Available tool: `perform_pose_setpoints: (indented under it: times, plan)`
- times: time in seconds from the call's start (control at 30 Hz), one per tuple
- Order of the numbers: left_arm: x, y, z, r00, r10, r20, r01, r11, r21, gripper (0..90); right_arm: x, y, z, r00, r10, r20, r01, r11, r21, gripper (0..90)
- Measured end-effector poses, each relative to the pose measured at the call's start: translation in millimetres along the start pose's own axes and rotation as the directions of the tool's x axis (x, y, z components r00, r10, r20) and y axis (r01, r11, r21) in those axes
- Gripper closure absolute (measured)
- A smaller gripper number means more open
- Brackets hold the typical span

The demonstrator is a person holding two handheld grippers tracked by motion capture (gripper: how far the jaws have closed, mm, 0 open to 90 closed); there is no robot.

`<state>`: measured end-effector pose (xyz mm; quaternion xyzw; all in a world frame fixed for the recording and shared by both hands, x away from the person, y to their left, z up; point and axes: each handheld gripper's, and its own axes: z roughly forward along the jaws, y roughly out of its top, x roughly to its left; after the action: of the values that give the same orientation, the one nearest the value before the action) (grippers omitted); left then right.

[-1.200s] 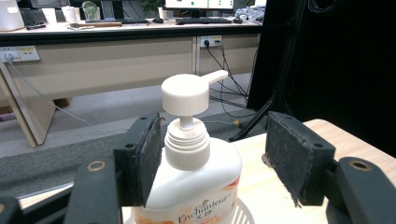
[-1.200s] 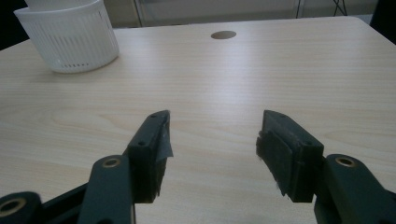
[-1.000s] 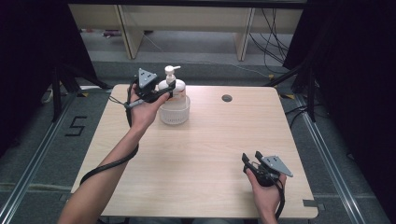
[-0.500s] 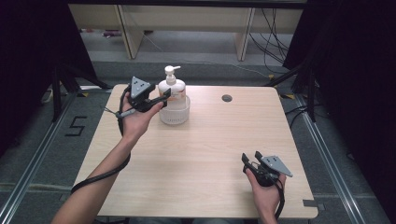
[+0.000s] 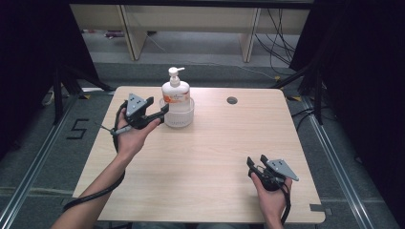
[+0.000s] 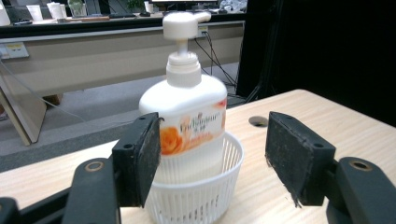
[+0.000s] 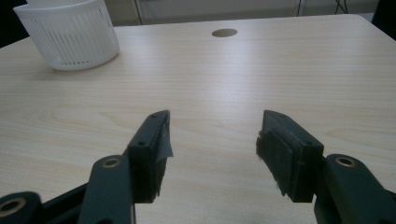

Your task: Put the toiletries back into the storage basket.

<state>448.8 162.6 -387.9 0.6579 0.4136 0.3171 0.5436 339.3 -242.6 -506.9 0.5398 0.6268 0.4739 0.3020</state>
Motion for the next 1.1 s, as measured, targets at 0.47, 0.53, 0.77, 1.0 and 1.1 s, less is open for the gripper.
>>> perform_pose_setpoints:
  times: [0.47, 0.53, 0.77, 1.0, 1.1]
  plan:
    - [2.2, -34.9, -13.8, 1.0, -0.007, -0.001, 0.007, 0.9995, 0.029, 35.0, -0.7, 0.4, -1.1, 1.0, 0.001, 0.006, -0.001, 1.0, 0.011, 43.7]
    - [3.0, -39.8, -16.0, 0.9999, -0.012, -0.005, 0.012, 0.9993, 0.036, 35.0, -1.0, 0.4, -1.6, 0.9996, -0.016, 0.023, 0.016, 1.0, 0.004, 43.7]
    - [5.9, -60.6, -25.0, 0.9998, -0.009, -0.018, 0.01, 0.9985, 0.054, 35.4, -0.1, -0.1, 0.1, 1.0, 0.007, -0.007, -0.007, 1.0, 0.004, 43.6]
    - [6.3, -82.5, -30.5, 0.9997, -0.016, -0.019, 0.017, 0.9972, 0.073, 35.4, -0.7, -0.7, 0.3, 1.0, -0.004, -0.005, 0.004, 1.0, -0.002, 43.6]
    - [7.6, -92.5, -32.5, 0.9996, -0.018, -0.021, 0.02, 0.9968, 0.078, 35.5, -0.8, -0.8, 0.4, 1.0, -0.003, -0.006, 0.003, 1.0, -0.003, 43.6]
